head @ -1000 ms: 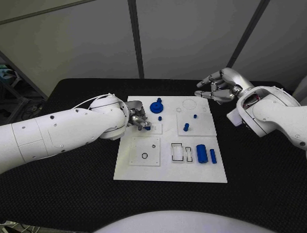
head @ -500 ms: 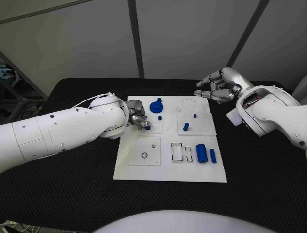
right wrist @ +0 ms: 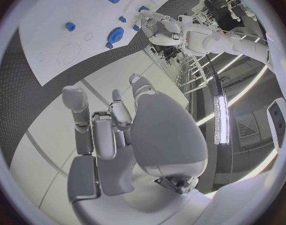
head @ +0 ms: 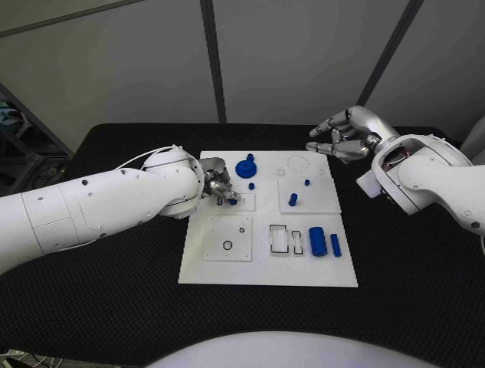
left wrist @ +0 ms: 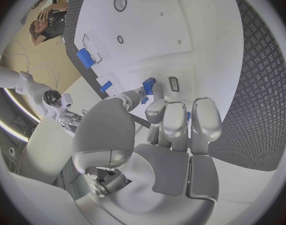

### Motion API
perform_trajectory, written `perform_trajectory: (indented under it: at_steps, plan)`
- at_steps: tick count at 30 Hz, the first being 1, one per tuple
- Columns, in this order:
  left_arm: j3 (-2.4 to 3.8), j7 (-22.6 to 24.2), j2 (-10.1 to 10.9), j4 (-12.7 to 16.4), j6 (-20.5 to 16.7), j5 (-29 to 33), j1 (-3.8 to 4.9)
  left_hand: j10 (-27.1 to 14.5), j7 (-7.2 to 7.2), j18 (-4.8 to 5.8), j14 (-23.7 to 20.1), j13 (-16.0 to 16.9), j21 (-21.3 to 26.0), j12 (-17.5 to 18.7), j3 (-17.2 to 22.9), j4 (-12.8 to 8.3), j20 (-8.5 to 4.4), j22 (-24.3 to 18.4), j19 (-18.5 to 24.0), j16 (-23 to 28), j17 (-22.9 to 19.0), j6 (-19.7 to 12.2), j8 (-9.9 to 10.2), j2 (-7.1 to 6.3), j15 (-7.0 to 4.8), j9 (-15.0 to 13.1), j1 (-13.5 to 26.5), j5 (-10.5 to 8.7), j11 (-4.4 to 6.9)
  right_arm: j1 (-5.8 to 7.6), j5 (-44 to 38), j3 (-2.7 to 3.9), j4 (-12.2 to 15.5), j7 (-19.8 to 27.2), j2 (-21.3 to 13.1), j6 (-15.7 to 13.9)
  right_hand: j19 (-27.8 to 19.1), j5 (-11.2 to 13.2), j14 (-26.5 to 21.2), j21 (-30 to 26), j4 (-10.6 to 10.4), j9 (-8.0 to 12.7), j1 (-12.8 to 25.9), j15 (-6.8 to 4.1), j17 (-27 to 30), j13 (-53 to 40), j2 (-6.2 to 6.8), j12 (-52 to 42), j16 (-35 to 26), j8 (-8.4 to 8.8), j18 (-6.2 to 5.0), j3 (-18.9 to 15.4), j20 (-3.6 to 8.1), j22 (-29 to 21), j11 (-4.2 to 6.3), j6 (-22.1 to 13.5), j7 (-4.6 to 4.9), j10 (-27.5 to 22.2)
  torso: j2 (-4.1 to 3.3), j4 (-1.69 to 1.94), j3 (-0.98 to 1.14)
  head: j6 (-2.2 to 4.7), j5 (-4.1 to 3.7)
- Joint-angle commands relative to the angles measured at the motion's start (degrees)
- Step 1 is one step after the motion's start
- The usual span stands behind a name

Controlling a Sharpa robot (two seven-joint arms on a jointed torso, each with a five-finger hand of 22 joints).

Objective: Assemble the parts on the task board

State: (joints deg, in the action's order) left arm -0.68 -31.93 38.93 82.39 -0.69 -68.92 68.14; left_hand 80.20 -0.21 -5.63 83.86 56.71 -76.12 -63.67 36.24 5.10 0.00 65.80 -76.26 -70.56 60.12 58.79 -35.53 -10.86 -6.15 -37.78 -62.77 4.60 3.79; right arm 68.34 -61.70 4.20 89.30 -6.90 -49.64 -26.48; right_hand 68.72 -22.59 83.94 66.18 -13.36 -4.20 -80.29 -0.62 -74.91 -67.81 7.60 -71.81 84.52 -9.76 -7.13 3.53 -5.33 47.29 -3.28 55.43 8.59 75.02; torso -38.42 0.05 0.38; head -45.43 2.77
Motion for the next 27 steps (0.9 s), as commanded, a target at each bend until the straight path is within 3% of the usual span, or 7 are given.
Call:
perform_trajectory:
  at_steps: [1, 6, 27]
  plan:
    - [-0.22, -0.51, -0.17, -0.20, 1.93, 0.36, -0.23, 0.03, 0.02, 0.40, 0.50, 0.10, -0.08, -0.25, -0.96, -1.09, 0.10, 0.04, -0.39, -0.08, 0.06, 0.50, 0.04, 0.61, -0.41, -0.13, 0.41, -1.57, 0.07, 0.09, 0.07, 0.05, 0.08, 0.48, 0.00, 0.22, -0.28, 0.28, 3.47, -0.35, -0.29, 0.07, -0.19, -0.31, -4.16, 0.05, -0.23, 0.18, -0.36, -0.21, -0.89, -0.01, 0.08, -0.05, -0.02, -0.12, -0.36, -0.34, 0.01, 0.04, -0.01, 0.02, -0.12]
    - [-0.22, -0.60, -0.42, -0.51, 1.90, 0.39, -0.22, -0.04, 0.03, 0.39, 0.51, 0.28, 0.00, -0.36, -5.31, 0.16, 0.02, 0.17, -0.45, -0.07, 0.09, 0.88, 0.55, 1.58, -0.41, -0.32, 0.71, -1.61, 0.09, 0.09, 0.07, 0.05, 0.10, 0.46, 0.02, 0.23, -0.28, 0.28, 3.47, -0.35, -0.29, 0.07, -0.19, -0.31, -4.16, 0.05, -0.23, 0.18, -0.36, -0.21, -0.89, -0.01, 0.08, -0.05, -0.02, -0.12, -0.36, -0.34, 0.01, 0.07, 0.00, 0.03, -0.20]
    - [-0.20, -1.42, -0.84, -1.76, 3.08, 0.40, -0.18, 0.00, 0.05, 0.51, 0.54, 0.28, -0.14, -0.39, -13.82, 4.62, 0.04, 0.95, -0.84, -0.06, 0.15, 1.77, 1.53, 2.97, -0.37, -0.78, 2.01, -1.58, 0.04, 0.09, 0.07, 0.05, 0.11, 0.35, -0.07, 0.49, -0.36, 0.36, 3.43, -0.53, -0.46, 0.09, -0.07, -0.31, -3.97, 0.22, -0.21, 0.30, -0.48, -0.24, -0.93, -0.04, 0.08, -0.29, -0.04, -0.17, -0.35, -0.45, 0.01, 0.10, -0.04, 0.00, -0.39]
